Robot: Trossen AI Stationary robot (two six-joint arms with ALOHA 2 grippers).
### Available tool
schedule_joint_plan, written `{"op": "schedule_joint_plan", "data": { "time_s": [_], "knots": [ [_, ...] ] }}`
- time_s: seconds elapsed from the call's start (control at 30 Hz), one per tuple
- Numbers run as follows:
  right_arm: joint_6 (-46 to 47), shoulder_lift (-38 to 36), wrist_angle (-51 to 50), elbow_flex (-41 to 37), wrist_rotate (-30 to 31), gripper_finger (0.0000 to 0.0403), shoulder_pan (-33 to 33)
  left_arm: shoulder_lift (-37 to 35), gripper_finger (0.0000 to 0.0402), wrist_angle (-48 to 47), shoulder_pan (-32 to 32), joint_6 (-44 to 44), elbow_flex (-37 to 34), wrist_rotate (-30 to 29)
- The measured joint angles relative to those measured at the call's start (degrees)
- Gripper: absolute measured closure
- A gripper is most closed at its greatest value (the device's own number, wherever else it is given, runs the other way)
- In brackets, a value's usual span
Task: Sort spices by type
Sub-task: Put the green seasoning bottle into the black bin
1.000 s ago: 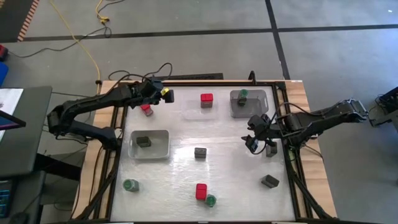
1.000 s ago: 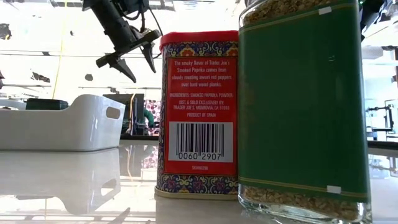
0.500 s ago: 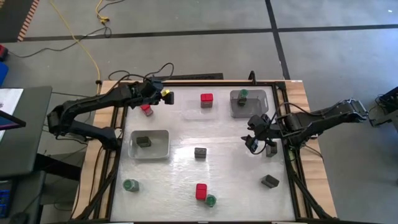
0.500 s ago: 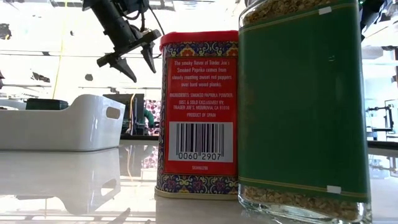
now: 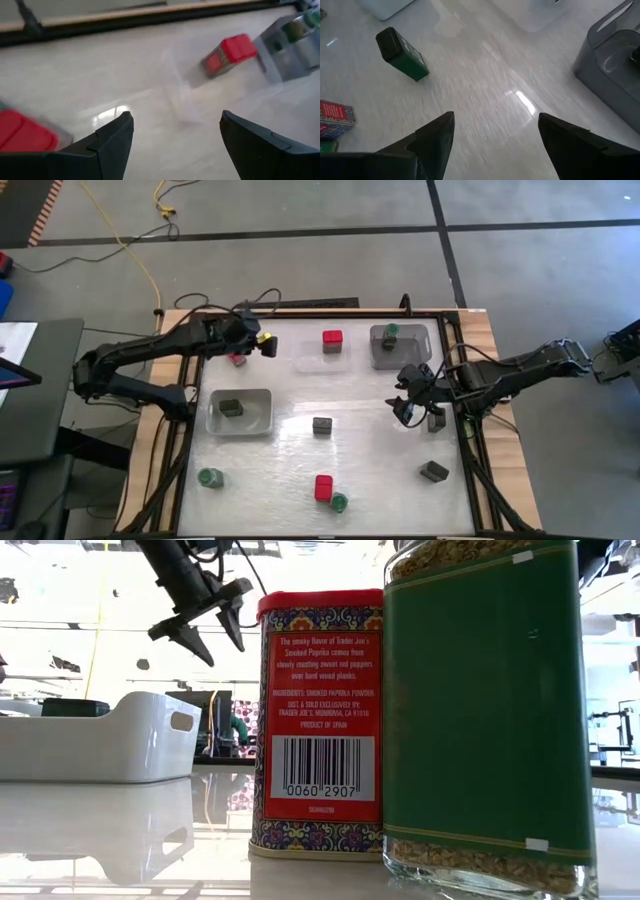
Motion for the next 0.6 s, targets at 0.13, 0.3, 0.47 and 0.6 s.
{"op": "schedule_joint_plan", "data": {
  "time_s": [0.13, 0.3, 0.47, 0.6],
  "knots": [
    [0.0, 0.0, 0.0, 0.0, 0.0, 0.0088, 0.0, 0.0, 0.0116, -4.0, -0.1, -6.0, 0.0, -0.4],
    [0.0, 0.0, 0.0, 0.0, 0.0, 0.0088, 0.0, -0.7, 0.0116, -9.0, 2.3, -14.2, 0.0, -4.9],
    [1.9, 0.0, -0.1, 0.0, 0.0, 0.0088, 0.0, -1.3, 0.0116, -10.7, 8.0, -13.6, 0.0, -4.4],
    [3.4, 0.0, -0.1, 0.0, 0.0, 0.0088, 0.0, -1.3, 0.0116, -10.3, 14.5, -2.5, 0.0, 1.9]
  ]
}}
